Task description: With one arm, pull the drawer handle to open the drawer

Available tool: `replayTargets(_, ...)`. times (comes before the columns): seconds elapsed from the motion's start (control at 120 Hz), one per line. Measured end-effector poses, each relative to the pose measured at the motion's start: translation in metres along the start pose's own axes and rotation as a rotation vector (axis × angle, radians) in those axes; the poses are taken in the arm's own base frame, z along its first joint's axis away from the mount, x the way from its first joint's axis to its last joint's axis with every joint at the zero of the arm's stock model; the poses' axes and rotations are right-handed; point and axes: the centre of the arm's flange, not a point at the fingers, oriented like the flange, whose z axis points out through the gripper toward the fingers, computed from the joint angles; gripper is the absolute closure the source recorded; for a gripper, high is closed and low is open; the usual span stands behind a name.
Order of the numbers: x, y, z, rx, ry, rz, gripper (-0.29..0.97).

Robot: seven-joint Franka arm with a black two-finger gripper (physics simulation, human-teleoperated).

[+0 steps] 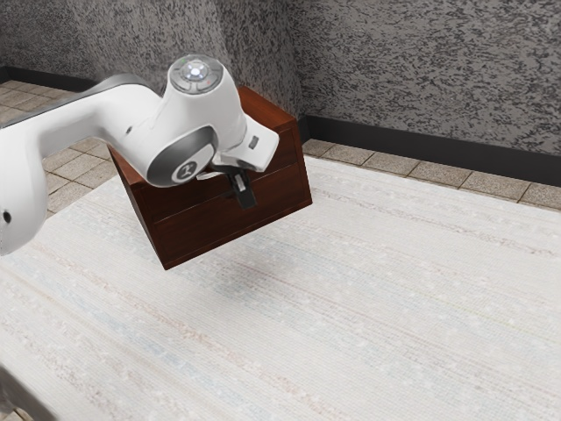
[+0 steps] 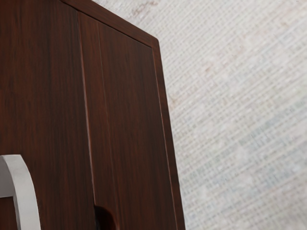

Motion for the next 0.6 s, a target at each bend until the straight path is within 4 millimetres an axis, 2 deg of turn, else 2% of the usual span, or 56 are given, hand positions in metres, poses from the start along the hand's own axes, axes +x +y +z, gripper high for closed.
replayTargets(0.075, 0.004, 0.002, 0.000, 0.008, 0.002, -0.010, 0.00)
replayTargets(0.25, -0.001, -0.007, 0.005, 0.007, 0.052, -0.078, 0.00)
replayTargets(0.4, -0.019, -0.015, 0.025, -0.002, 0.035, -0.126, 0.00)
replayTargets(0.6, -0.020, -0.014, 0.036, -0.012, 0.042, -0.147, -0.01)
